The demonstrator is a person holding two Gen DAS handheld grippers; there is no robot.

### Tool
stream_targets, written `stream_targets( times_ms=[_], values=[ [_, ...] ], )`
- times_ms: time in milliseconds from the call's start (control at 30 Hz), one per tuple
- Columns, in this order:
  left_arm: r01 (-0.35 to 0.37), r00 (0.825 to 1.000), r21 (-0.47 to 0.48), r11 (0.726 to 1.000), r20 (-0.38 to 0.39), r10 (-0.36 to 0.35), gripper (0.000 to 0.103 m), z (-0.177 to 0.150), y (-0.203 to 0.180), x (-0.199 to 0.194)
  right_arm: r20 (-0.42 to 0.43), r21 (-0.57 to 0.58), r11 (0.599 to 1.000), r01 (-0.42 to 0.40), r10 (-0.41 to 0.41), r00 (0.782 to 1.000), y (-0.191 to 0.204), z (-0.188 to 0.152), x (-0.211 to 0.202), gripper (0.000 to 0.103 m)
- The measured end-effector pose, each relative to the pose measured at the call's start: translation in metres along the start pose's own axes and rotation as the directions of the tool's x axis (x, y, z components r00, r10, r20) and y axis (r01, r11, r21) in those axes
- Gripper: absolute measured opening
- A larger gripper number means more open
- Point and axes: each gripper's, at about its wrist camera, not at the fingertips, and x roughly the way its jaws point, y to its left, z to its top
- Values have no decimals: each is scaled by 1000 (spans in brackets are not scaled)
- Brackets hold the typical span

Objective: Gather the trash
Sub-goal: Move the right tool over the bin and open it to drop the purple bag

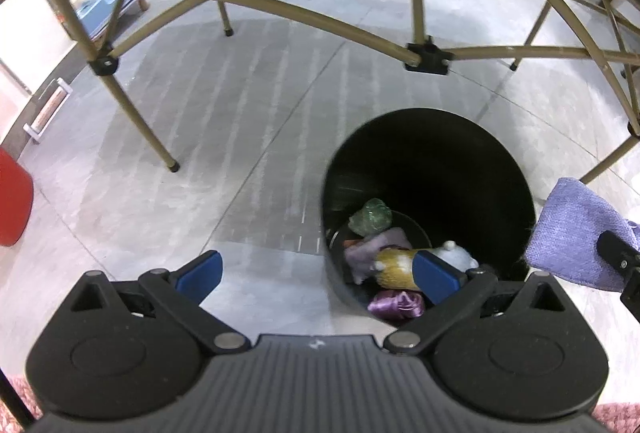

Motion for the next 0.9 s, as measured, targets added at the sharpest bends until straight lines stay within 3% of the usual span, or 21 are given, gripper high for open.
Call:
stream_targets(
  times_ms=[567, 900],
  values=[
    [-39, 999, -74, 996, -5, 39, 103, -4, 54, 4, -82, -131, 986, -104, 93, 992, 74, 2, 17, 38],
    [-77, 997, -94, 993, -19, 76, 103, -6, 70, 15, -148, -124, 984, -128, 109, 983, 100, 3, 45, 38]
  ],
)
